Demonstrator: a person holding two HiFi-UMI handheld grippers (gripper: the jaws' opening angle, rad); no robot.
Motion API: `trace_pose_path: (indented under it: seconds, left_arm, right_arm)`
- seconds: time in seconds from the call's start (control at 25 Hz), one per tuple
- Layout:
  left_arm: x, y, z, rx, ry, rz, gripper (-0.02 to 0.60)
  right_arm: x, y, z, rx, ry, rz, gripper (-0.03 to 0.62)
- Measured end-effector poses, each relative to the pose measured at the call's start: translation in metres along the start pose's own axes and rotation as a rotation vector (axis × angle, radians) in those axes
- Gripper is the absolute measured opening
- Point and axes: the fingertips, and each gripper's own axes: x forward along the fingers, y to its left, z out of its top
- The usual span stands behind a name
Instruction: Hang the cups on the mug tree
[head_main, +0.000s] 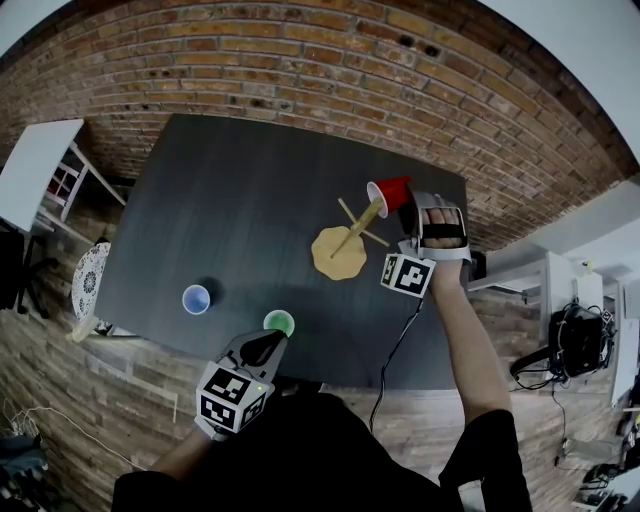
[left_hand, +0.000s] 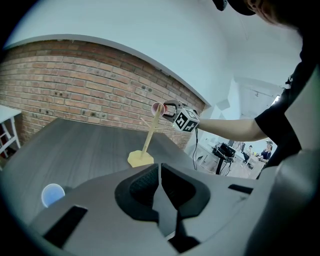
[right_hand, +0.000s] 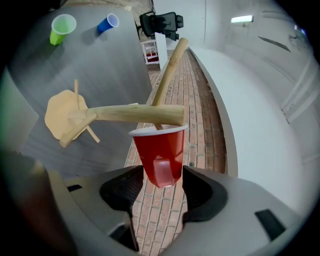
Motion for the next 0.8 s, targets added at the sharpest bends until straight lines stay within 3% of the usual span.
trace_pose_path:
  seconds: [0.64, 0.8]
  left_arm:
    - [0.0, -0.01, -0.004, 0.0, 0.004, -0.005, 0.029]
    - [0.0, -0.015, -0.006, 0.004, 0.006, -0.015, 0.029]
  right_arm:
    - [-0.025, -0.008, -0.018, 0.094, 0.017, -0.022, 0.252]
    - [-0.042, -0.014, -0.027, 0.191, 0.026, -0.029, 0.252]
